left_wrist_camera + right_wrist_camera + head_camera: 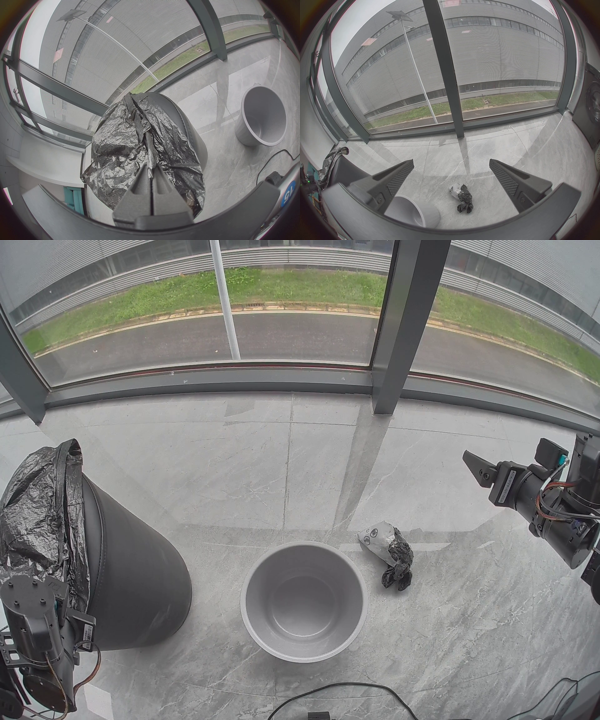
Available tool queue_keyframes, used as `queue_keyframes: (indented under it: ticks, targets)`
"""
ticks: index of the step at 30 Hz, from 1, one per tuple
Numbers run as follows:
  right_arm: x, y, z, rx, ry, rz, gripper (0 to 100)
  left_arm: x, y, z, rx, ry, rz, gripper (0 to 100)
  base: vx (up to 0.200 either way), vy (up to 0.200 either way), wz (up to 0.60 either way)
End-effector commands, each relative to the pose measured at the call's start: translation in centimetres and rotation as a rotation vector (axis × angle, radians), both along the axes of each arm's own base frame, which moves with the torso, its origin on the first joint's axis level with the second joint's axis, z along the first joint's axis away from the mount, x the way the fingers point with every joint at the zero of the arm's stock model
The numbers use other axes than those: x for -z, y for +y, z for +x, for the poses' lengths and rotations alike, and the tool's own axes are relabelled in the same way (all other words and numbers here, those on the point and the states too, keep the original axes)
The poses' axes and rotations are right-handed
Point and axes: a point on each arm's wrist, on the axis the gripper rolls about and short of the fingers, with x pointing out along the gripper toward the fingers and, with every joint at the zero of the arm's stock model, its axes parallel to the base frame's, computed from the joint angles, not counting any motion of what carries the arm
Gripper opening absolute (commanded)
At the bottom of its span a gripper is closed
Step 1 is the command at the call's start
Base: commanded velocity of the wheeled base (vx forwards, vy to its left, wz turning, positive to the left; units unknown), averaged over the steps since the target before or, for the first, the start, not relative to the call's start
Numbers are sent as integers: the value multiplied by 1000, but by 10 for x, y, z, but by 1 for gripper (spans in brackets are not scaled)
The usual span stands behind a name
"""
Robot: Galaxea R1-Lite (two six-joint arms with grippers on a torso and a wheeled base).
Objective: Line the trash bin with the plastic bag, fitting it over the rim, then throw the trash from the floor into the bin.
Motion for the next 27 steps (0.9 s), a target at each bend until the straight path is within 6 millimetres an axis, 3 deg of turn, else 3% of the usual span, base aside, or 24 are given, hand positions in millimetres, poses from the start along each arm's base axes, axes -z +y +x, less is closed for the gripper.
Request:
queue_keyframes:
  ticks: [1, 7, 8, 13, 19, 27]
  targets:
    - [-1, 0, -1, -1, -2, 1, 100, -7, 2, -4, 2, -41, -23, 0, 0, 0, 0]
    - [-1, 0, -1, -2, -5, 4, 100, -28, 5, -9, 56, -124, -90, 0, 0, 0, 0]
    - [-2, 1, -2, -5, -6, 4, 100, -44, 6, -14, 163, -173, -151, 0, 0, 0, 0]
    - [-2, 6, -3, -28, -8, 5, 100, -74, 7, -22, 374, -251, -196, 0, 0, 0, 0]
    - [-5, 28, -8, -117, -11, 4, 100, -102, -2, -21, 576, -312, -242, 0, 0, 0, 0]
    - [5, 47, -4, -175, 23, -18, 100, -128, -22, -10, 657, -345, -272, 0, 0, 0, 0]
